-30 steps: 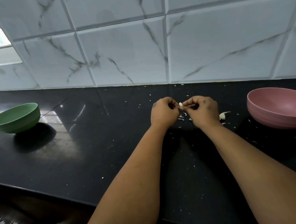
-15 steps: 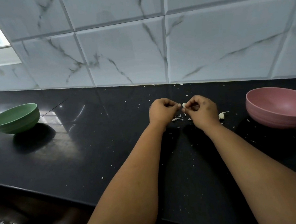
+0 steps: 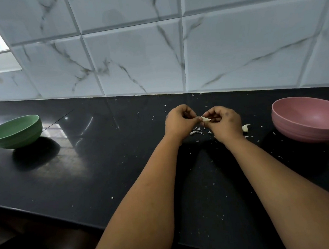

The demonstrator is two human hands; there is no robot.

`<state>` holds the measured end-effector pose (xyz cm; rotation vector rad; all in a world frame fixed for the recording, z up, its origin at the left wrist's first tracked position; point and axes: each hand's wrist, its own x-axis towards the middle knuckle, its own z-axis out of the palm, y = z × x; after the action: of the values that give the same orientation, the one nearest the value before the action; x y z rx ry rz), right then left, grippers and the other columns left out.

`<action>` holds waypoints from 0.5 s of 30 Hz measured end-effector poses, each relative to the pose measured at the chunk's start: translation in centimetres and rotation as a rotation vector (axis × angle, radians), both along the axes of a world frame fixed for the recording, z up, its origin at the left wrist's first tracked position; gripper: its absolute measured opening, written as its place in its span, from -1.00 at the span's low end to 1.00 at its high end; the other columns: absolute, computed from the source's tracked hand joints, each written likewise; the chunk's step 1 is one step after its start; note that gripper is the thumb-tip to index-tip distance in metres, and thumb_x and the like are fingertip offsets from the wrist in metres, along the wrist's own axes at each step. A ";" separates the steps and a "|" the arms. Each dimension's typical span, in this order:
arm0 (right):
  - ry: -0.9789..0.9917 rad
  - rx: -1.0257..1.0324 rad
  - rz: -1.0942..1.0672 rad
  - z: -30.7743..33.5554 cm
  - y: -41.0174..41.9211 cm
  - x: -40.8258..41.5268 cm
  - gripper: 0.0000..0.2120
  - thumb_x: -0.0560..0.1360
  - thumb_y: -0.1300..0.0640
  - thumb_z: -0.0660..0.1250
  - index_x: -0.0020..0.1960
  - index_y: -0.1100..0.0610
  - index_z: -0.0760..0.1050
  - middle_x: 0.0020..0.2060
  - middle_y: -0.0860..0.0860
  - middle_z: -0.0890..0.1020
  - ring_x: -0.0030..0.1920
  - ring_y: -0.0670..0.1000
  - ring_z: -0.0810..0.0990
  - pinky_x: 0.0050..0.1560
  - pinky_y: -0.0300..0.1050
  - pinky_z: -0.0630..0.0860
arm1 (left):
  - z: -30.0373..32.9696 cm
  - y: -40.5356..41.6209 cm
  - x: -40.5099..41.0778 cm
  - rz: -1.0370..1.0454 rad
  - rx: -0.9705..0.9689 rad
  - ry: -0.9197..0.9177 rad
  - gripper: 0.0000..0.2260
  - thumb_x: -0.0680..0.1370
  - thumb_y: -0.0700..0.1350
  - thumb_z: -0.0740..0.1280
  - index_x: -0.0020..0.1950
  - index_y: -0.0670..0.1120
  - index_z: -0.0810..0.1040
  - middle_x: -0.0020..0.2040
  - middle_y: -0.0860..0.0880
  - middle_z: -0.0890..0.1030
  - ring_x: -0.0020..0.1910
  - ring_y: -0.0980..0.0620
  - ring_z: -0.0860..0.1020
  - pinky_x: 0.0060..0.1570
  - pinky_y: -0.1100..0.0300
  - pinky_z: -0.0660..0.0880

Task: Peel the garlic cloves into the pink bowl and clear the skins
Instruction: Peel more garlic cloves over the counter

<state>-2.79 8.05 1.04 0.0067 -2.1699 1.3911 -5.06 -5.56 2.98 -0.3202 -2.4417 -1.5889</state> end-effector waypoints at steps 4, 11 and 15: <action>-0.028 0.036 -0.001 0.1 -0.1 0.2 -0.83 0.34 0.30 0.53 -0.12 0.12 0.61 -0.29 -0.06 0.64 -0.30 -0.20 0.60 -0.24 -0.36 0.51 | -0.3 0.5 -0.1 -0.009 -0.163 0.062 -0.95 0.49 -0.18 0.42 -0.11 -0.05 0.67 -0.29 0.05 0.65 -0.22 0.08 0.62 -0.06 0.09 0.60; -0.078 -0.183 0.135 0.0 -0.4 0.1 -0.82 0.43 0.32 0.45 -0.10 0.05 0.61 -0.17 0.01 0.70 -0.10 -0.05 0.69 0.01 -0.15 0.61 | -0.4 0.6 -0.3 0.035 -0.249 0.062 -0.89 0.56 -0.20 0.29 -0.04 -0.07 0.61 -0.16 0.01 0.64 -0.02 -0.03 0.60 -0.03 0.13 0.53; -0.081 -0.264 0.164 0.3 -0.6 0.4 -0.85 0.44 0.32 0.44 -0.07 0.10 0.62 -0.22 -0.06 0.70 -0.17 -0.16 0.68 -0.08 -0.33 0.57 | -0.5 0.9 -0.1 0.056 -0.302 0.075 -0.87 0.58 -0.19 0.24 0.01 -0.10 0.58 -0.01 -0.05 0.64 0.05 -0.06 0.54 -0.07 0.19 0.39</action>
<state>-2.35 7.42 1.34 0.0310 -2.0712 1.7915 -5.19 -4.69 2.45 -0.3486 -2.6050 -1.1617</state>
